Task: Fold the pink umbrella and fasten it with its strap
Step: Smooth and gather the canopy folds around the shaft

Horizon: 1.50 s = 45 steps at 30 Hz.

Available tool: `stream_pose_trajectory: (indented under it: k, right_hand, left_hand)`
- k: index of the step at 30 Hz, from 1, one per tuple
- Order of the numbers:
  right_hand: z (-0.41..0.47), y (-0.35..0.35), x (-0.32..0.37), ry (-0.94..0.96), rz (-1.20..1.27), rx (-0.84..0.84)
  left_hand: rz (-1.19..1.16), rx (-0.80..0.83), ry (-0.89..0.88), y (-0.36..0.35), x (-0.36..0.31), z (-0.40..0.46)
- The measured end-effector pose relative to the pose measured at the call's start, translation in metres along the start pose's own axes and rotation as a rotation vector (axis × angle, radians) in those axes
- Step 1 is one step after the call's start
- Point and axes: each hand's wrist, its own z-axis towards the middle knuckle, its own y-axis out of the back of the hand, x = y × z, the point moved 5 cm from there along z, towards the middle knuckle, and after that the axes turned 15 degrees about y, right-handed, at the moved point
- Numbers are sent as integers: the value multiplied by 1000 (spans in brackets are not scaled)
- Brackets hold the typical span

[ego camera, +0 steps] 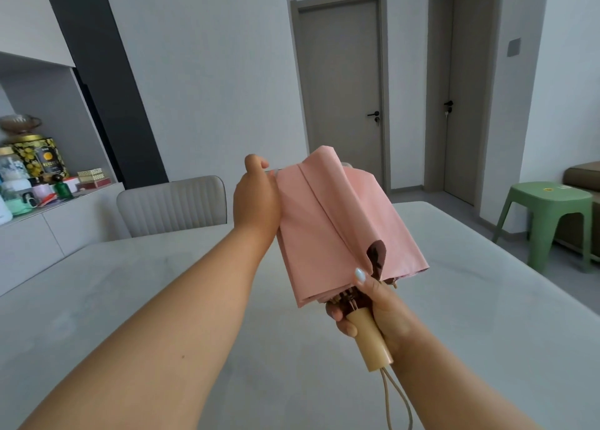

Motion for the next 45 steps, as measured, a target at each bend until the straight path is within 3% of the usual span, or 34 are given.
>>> stream_pose_trajectory:
  k: [5,8,12,14,16,20,22,30,35,39,45]
  right_hand:
    - [-1,3,1,-30,-130,-50]
    - [-2,7,2,-63,-258,-110]
    - [-3,12,5,-48,-386,-209]
    - [-3,12,7,-37,-425,-242]
    - [-3,11,10,-34,-457,-250]
    - [-5,5,13,-50,-503,-220]
    - [-5,2,12,-58,-523,-200]
    - [-4,7,7,-95,-516,-204]
    - [-4,3,2,-112,-258,-157]
    - [-3,0,12,-19,-299,-126]
    - [1,7,11,37,-280,-146]
  left_hand:
    - [115,-6,-59,-5,-3,0]
    - [197,37,-4,-9,-1,0]
    - [202,-101,49,-6,-14,-19]
    - [155,-78,106,-13,-19,-33]
    - [18,100,286,-29,-11,-44]
    - [-504,505,744,-64,20,-61]
    - [-645,634,853,-74,32,-62]
    - [-1012,781,859,-81,44,-67]
    - [-932,760,856,-86,46,-60]
    - [-942,790,847,-87,44,-57]
    - [-805,647,834,-71,38,-61]
